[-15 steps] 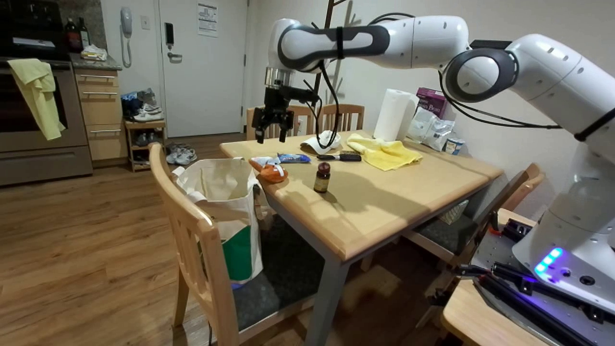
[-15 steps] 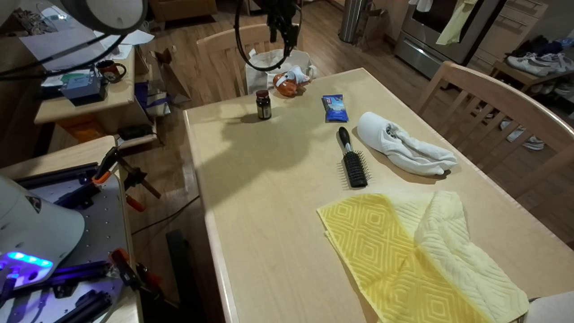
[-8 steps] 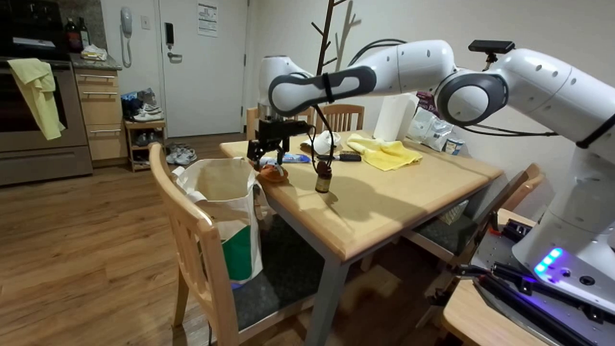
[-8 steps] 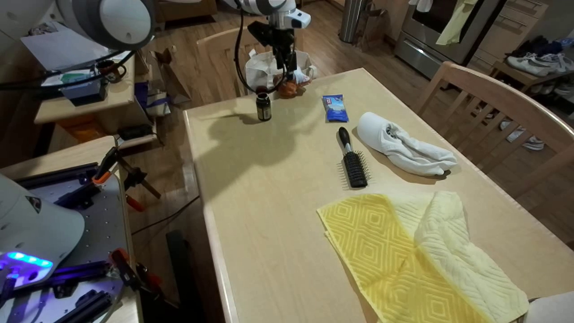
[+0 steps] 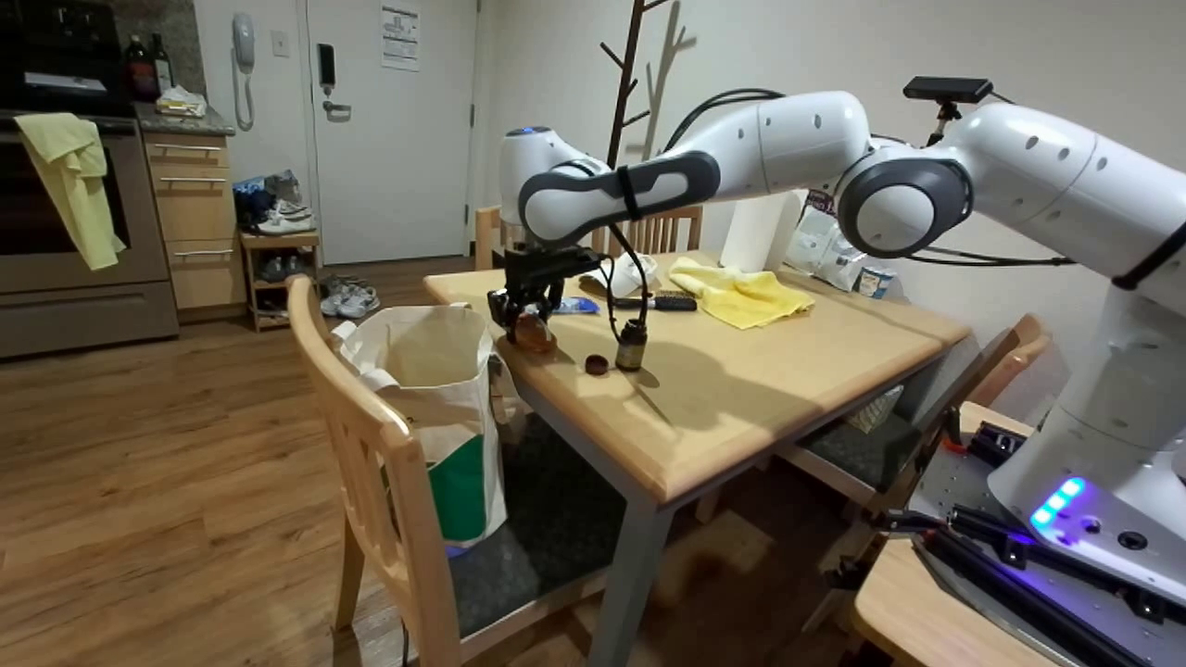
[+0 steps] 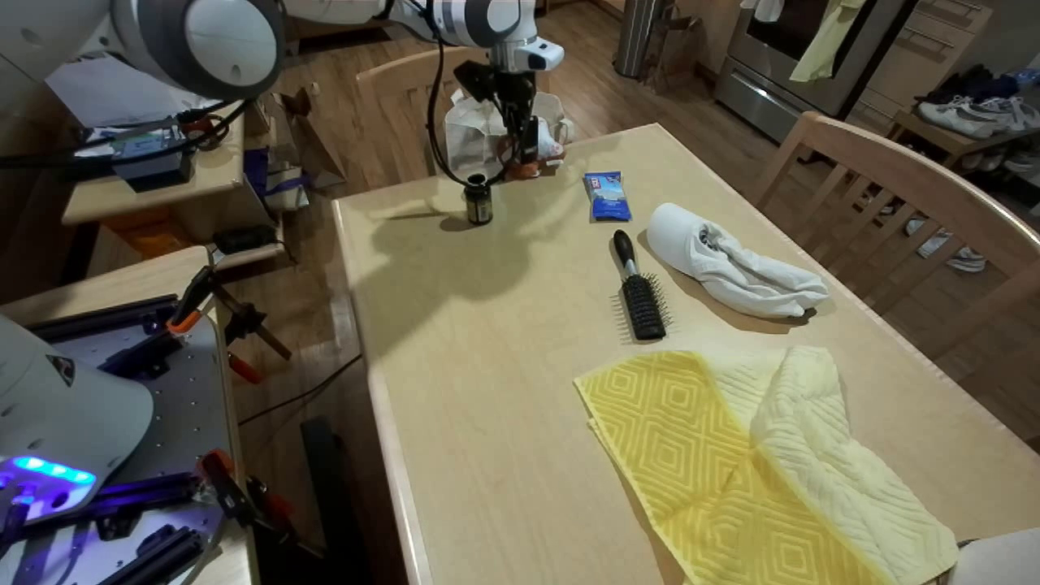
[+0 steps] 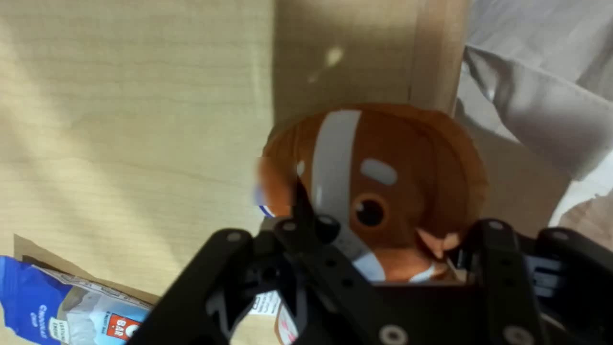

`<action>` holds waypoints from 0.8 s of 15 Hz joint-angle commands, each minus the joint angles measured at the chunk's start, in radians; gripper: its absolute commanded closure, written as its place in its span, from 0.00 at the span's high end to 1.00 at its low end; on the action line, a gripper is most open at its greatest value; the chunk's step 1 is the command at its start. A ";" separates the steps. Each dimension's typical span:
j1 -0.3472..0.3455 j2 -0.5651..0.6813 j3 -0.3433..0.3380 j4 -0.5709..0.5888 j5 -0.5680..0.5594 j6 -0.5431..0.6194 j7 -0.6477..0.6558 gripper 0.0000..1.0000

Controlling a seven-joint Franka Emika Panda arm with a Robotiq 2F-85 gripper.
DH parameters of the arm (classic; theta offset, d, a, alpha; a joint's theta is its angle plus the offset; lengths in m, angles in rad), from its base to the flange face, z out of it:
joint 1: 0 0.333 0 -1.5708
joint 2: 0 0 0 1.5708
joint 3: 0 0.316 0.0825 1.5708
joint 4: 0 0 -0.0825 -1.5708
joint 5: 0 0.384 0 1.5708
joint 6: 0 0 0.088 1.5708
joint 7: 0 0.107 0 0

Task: Move the toy from left to right.

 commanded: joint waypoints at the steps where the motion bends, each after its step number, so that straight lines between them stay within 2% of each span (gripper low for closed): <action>1: 0.005 0.007 -0.008 0.010 -0.002 -0.009 0.021 0.35; 4: -0.014 -0.022 0.020 0.013 0.016 -0.040 -0.048 0.16; 6: -0.027 -0.043 0.039 0.014 0.026 -0.043 -0.098 0.08; 10: -0.054 -0.116 0.060 0.012 0.031 -0.094 -0.208 0.07; 12: -0.082 -0.163 0.085 0.007 0.040 -0.194 -0.316 0.09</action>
